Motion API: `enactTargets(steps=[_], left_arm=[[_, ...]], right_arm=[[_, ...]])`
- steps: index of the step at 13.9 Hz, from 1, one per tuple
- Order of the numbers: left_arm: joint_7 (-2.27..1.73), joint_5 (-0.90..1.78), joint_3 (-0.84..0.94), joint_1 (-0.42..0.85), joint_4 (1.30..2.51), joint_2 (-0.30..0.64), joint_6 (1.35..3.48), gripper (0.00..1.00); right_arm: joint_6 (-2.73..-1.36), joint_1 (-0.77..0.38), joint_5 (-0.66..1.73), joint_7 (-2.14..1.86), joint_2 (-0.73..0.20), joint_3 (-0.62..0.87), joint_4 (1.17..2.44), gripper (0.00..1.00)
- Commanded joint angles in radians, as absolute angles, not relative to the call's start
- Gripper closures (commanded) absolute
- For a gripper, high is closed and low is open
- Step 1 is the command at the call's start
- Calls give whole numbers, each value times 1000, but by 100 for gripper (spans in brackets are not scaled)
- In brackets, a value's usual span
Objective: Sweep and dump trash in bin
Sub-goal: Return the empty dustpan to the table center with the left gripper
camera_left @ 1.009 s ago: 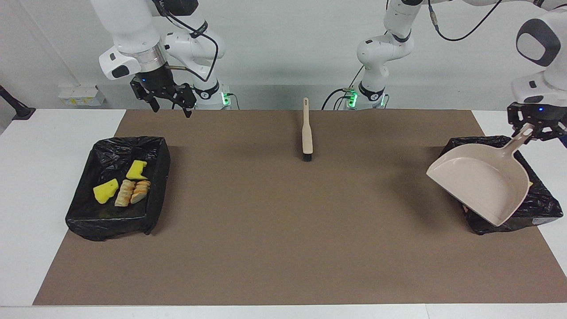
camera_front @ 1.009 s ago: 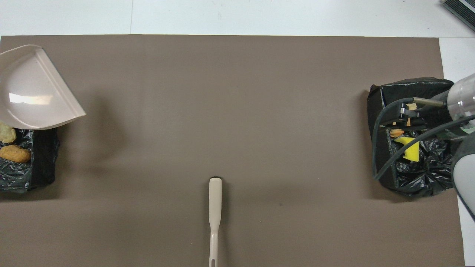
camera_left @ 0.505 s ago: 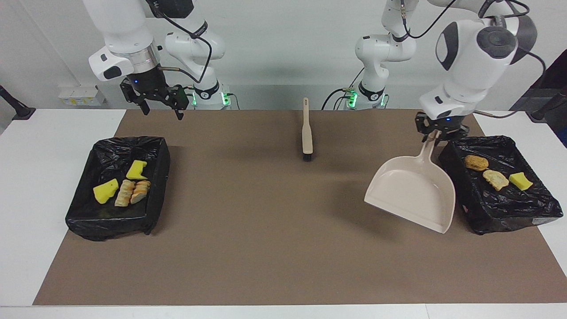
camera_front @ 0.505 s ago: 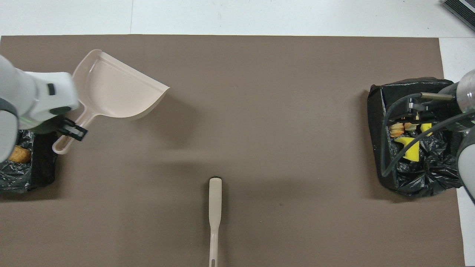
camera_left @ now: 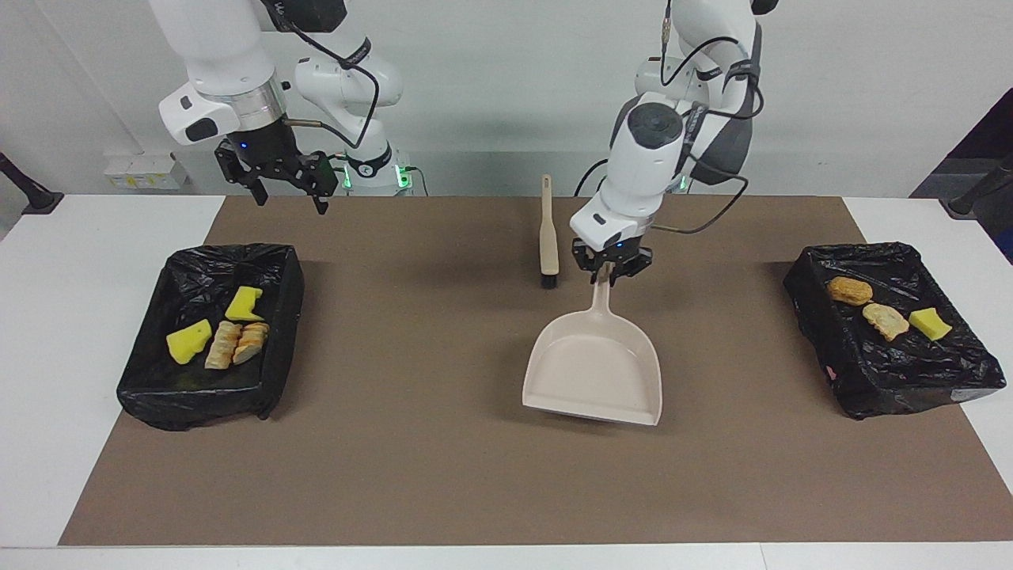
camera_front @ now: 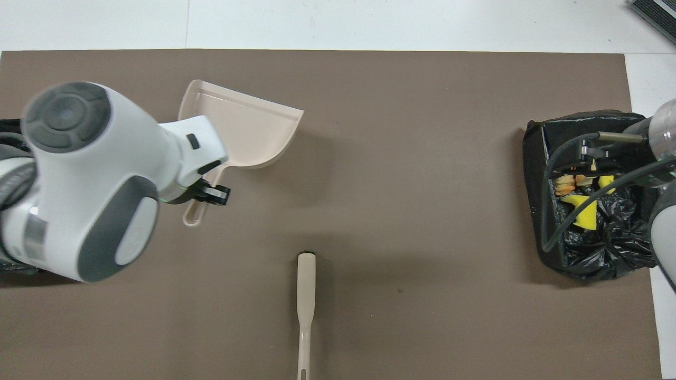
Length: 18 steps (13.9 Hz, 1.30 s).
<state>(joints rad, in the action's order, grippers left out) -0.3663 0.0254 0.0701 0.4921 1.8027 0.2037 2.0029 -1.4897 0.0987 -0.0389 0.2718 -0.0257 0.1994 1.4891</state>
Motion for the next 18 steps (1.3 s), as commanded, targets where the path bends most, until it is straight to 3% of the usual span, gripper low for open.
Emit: enactTargets(steps=[1,5,11,12,13,18], left_arm=[[-443,43,46,515,1807,236,2054,100],[-451,44,48,518,1884,238,2167,100],[-560,51,46,543,1922,236,2198,100],[-557,51,45,542,1922,238,2215,36],[-552,51,44,540,1921,238,2214,0],[-532,49,32,488,1870,204,2096,0]], right_arm=[[-1471,100,-58,241,-35,200,1460,0],[-1470,-14,-54,242,-32,82,1460,0],[-1480,0,-41,239,-38,72,1463,0],[-1480,2,-34,241,-38,72,1463,0],[-1480,3,-28,242,-34,72,1466,0],[-1480,2,-25,250,-32,75,1468,0]])
